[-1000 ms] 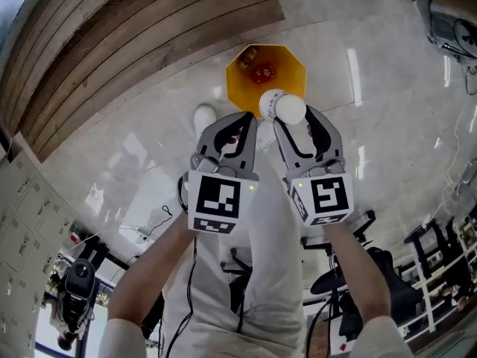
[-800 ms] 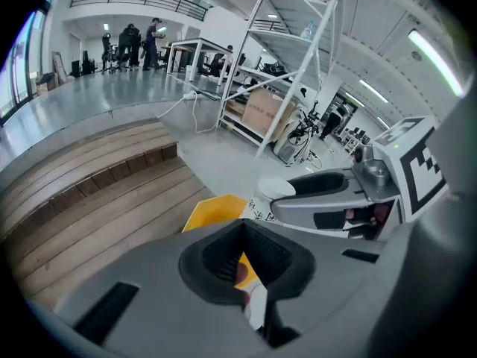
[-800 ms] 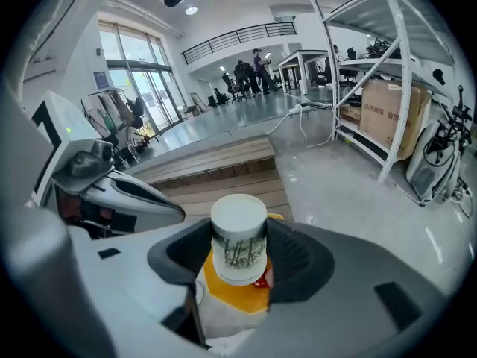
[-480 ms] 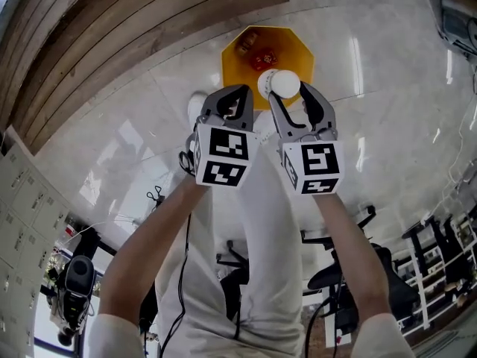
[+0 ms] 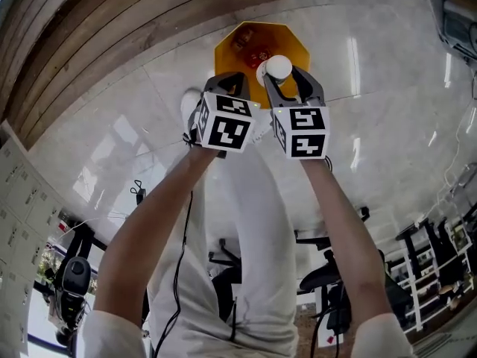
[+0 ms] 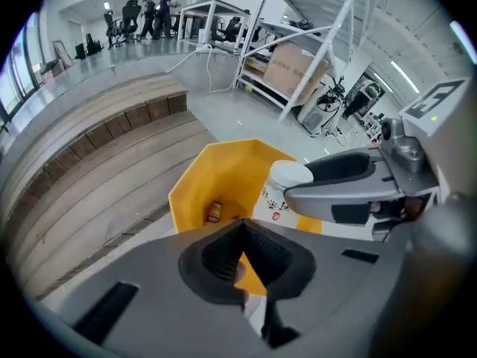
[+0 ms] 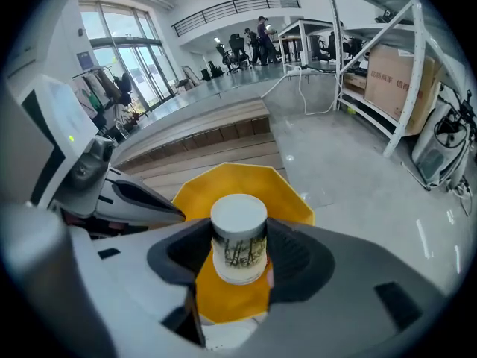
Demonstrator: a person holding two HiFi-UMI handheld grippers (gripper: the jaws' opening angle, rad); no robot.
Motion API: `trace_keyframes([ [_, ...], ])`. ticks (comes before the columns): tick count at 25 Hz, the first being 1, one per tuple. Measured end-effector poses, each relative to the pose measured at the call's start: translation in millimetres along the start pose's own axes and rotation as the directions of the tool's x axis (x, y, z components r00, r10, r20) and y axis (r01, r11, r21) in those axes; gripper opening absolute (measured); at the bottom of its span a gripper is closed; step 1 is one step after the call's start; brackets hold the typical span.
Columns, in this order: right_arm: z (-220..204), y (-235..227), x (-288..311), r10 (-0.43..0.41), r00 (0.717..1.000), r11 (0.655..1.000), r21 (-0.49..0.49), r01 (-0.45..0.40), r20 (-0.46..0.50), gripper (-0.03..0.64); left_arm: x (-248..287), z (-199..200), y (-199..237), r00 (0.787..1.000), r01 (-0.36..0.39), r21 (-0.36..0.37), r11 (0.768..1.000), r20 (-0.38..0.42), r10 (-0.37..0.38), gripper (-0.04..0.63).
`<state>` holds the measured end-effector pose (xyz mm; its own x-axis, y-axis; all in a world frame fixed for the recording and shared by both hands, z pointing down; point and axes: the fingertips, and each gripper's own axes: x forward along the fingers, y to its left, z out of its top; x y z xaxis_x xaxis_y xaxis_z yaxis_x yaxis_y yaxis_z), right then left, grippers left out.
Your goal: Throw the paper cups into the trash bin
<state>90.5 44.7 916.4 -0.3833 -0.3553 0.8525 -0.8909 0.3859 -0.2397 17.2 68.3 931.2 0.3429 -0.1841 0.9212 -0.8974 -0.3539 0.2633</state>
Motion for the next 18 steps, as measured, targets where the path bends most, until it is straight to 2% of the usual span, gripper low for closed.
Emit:
trace_keyframes([
  [6, -17, -12, 14, 0.005, 0.997, 0.999, 0.033, -0.003, -0.072, 0.238, 17, 0, -2, 0.998, 0.032, 0.003, 0.999, -0.051, -0.032, 0.007],
  [8, -22, -12, 18, 0.012, 0.995, 0.999, 0.030, -0.009, -0.094, 0.254, 17, -1, -4, 0.997, 0.051, 0.000, 0.999, -0.061, -0.051, 0.053],
  [9, -23, -12, 18, 0.015, 0.995, 0.999, 0.032, -0.012, -0.100, 0.270, 16, 0, -5, 0.997, 0.050, 0.001, 0.999, -0.058, -0.049, 0.055],
  [18, -17, -1, -20, 0.029, 0.996, 0.998, 0.064, -0.024, -0.081, 0.272, -19, -1, -17, 0.998, 0.046, 0.004, 0.999, -0.041, -0.046, 0.058],
])
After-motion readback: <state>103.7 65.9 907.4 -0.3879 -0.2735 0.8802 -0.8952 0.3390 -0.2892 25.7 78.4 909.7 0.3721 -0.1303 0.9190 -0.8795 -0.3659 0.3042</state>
